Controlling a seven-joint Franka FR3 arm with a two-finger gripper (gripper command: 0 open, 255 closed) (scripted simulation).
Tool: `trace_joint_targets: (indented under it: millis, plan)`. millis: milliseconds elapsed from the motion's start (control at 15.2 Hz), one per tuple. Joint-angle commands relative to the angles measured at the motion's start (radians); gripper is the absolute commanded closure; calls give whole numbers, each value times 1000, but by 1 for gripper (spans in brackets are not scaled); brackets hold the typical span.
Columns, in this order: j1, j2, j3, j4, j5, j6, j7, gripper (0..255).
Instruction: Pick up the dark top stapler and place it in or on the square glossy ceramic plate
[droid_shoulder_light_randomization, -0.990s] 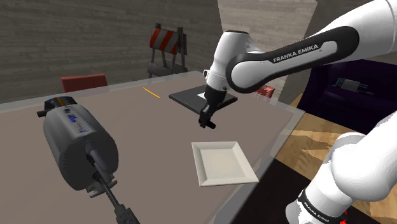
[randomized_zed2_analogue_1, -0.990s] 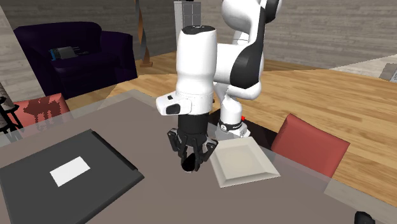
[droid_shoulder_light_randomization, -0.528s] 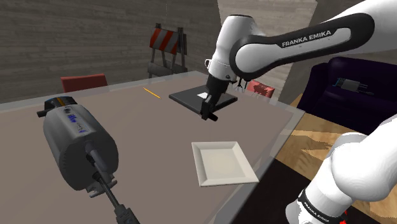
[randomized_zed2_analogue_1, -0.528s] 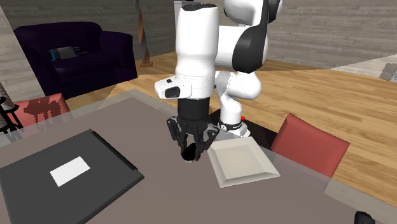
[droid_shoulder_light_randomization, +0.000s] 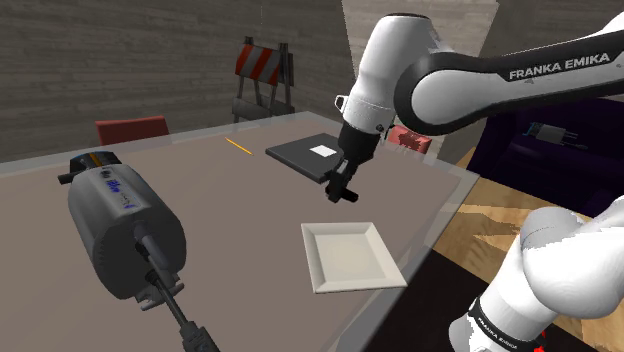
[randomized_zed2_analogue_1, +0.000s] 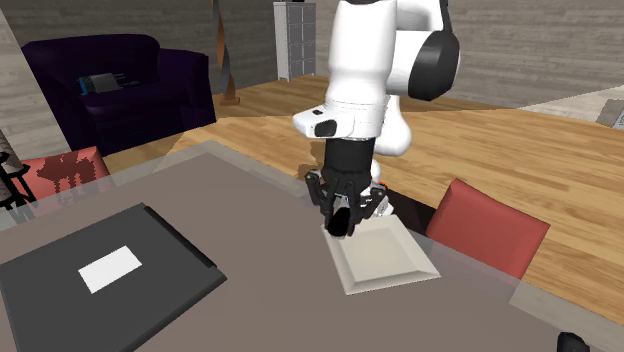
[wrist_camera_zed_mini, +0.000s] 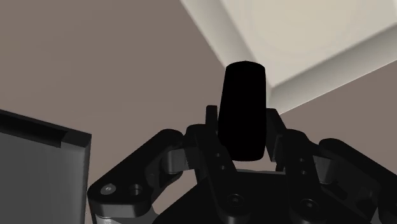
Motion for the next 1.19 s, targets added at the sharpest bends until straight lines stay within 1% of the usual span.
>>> trace_joint_targets:
  millis: [0, 264, 1122]
  plan:
    - [30, -67, 25, -46, 25, -19, 36, 255]
    - [89, -178, 76, -101, 73, -70, 109, 255]
    - [98, -122, 117, -241, 102, 126, 110, 255]
